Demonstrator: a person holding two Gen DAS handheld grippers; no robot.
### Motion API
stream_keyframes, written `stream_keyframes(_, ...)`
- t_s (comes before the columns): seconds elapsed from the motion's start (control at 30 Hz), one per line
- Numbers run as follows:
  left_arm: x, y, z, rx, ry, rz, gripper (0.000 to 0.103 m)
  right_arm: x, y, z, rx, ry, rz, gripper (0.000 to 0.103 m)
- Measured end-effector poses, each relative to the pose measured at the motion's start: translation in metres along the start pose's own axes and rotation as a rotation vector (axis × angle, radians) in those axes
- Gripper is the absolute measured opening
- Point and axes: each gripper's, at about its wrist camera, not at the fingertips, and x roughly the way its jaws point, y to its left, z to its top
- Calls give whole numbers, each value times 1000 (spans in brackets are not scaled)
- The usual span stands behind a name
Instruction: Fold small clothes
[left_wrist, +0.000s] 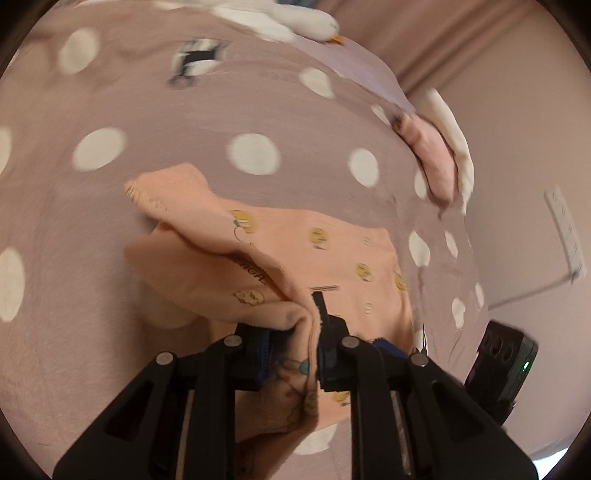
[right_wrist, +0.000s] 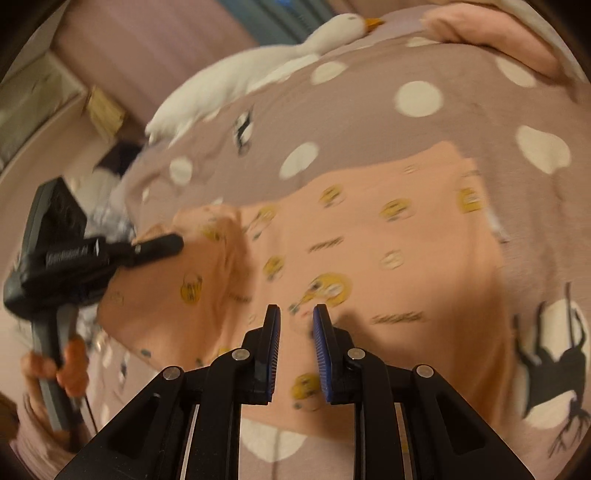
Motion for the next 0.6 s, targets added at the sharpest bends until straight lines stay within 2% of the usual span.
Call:
stream_keyframes(0.07, 15, -18, -1, 37, 29, 19, 19, -7, -12, 4, 42, -19, 7, 22)
stream_keyframes(0.13, 35, -33, -3, 52, 82, 8, 24, -10, -22, 5, 87, -34, 8, 22)
stream_keyframes(0.2, 55, -46, -7, 60, 130, -9, 34, -13, -32, 7, 121, -46, 6, 22)
stream_keyframes(0.33, 77, -57, -14, 21, 206, -109, 35, -25, -55, 4, 195, -61, 4, 23)
stream_keyframes(0.47, 67, -58, -20, 48, 174, -97, 35, -31, -67, 0, 246, -68, 37, 25)
stream_keyframes(0.57, 49, -43, -24, 30, 132, -96, 40, -33, -64, -2, 245, -61, 67, 29)
stream_keyframes(0.6, 43, -39, -26, 25, 119, -90, 43, -31, -62, -1, 239, -53, 78, 33)
